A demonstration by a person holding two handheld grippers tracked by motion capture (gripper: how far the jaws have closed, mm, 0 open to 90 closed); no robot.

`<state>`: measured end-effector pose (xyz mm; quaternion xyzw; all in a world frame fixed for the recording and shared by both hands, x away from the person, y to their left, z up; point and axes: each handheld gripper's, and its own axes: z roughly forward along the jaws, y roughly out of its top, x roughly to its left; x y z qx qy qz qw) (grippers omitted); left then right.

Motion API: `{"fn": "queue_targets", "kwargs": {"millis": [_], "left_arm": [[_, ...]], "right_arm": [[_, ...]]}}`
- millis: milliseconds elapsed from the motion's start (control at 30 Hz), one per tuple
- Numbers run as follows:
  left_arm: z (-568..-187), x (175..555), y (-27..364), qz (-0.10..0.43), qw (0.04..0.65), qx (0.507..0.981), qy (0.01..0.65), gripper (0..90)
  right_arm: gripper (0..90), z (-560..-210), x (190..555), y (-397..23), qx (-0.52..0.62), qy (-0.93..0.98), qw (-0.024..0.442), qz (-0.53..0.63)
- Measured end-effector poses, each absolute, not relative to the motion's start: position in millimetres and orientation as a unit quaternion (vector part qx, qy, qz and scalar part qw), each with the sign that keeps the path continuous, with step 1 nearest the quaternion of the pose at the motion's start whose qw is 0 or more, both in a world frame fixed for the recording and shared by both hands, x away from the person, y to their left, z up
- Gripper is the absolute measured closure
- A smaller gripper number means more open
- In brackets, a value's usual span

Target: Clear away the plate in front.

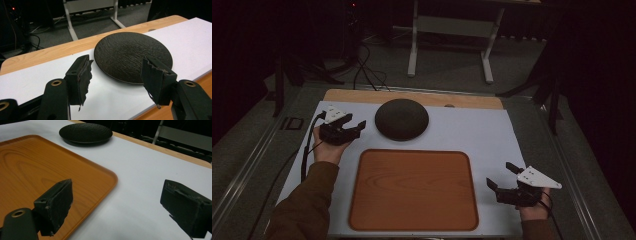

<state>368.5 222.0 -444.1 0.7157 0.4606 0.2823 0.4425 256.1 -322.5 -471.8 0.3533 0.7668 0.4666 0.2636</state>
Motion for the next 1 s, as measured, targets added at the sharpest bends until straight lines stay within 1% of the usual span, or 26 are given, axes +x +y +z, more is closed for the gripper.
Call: {"fn": "queue_targets", "kwargs": {"millis": [267, 433, 700, 867, 1000], "left_arm": [[-454.9, 386.2, 220.0, 0.264, 0.442, 0.709, 0.482, 41.7], [-457.9, 394.5, 218.2, 0.263, 0.440, 0.704, 0.492, 42.4], [-465.5, 411.5, 213.8, 0.253, 0.426, 0.708, 0.503, 42.4], [-471.3, 424.7, 208.6, 0.243, 0.423, 0.704, 0.517, 44.6], [-478.6, 434.1, 200.8, 0.238, 0.412, 0.710, 0.519, 44.8]], "right_arm": [[10.8, -471.7, 256.0, -322.7, 0.353, 0.767, 0.262, 0.467], [10.8, -471.7, 255.9, -323.8, 0.355, 0.766, 0.262, 0.468], [10.7, -472.2, 256.5, -324.2, 0.355, 0.766, 0.261, 0.468], [10.7, -472.3, 256.8, -324.6, 0.355, 0.766, 0.261, 0.468], [10.7, -472.5, 257.0, -325.9, 0.358, 0.765, 0.260, 0.469]]}}
